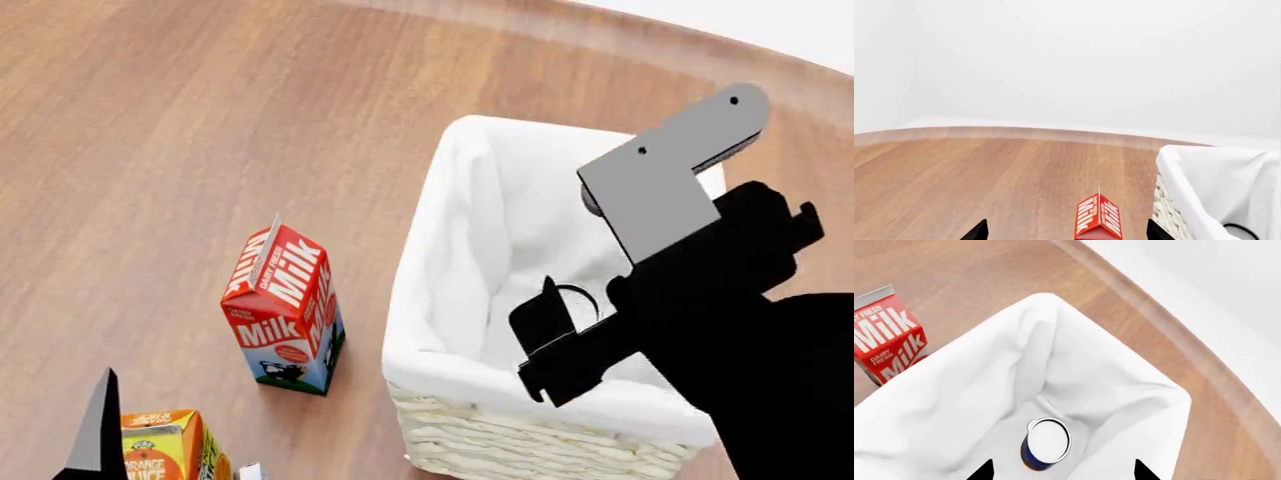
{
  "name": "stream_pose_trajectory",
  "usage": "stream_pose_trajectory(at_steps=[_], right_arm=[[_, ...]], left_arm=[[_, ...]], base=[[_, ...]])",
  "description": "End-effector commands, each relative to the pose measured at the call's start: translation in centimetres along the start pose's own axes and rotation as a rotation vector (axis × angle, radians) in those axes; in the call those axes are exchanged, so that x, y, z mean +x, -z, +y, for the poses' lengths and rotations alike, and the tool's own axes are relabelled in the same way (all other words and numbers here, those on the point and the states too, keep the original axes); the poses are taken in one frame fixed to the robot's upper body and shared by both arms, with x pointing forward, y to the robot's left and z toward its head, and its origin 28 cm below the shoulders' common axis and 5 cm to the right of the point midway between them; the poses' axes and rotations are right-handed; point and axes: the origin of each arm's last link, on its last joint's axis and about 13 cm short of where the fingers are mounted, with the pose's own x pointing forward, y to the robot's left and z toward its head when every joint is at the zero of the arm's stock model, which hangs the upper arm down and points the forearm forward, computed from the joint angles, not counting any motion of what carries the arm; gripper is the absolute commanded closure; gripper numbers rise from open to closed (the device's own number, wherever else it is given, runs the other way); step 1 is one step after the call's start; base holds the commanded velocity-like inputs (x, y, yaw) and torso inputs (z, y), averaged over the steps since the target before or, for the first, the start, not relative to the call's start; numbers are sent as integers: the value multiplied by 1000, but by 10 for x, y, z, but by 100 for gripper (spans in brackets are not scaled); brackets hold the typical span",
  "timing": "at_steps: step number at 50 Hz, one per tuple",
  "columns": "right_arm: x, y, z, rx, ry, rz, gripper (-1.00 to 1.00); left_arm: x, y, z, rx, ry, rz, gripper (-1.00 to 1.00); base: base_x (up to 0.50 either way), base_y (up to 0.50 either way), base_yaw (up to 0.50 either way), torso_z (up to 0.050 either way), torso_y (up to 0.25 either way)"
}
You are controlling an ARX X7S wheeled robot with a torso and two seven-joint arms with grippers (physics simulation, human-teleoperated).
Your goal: Pick up the alphabet soup and the tomato sauce, and put them in the basket.
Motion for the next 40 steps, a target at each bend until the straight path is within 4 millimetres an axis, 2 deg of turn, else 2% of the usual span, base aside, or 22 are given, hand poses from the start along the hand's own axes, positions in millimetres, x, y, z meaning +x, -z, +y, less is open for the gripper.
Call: stream_pose_trajectory(at_steps=[1,4,12,16,25,28,40], right_arm=[[-27,20,26,63,28,-204,-100],[-29,27,30,-4,90,-291,-100],[-35,57,49,-23,80,-366,-100],[-39,83,62,21,74,-414,-100],[-43,126,82,82,83,-402,-100],[-44,138,89,50,77,-422,-100],[-51,172,110,30,23,-411,-100]], left_arm=[[5,-3,1,-42,9,-51,-100],[4,-4,0,-42,10,-51,-100],[3,-4,0,-42,11,-54,-100],[3,-4,0,-43,12,-54,-100],[2,-5,-1,-41,16,-56,-100],[2,-4,-1,-41,17,-53,-100],[2,-6,-2,-40,18,-58,-100]], base=[[0,0,0,0,0],[0,0,0,0,0],[0,0,0,0,0],[0,0,0,0,0],[0,0,0,0,0],[0,0,0,0,0],[0,0,0,0,0]])
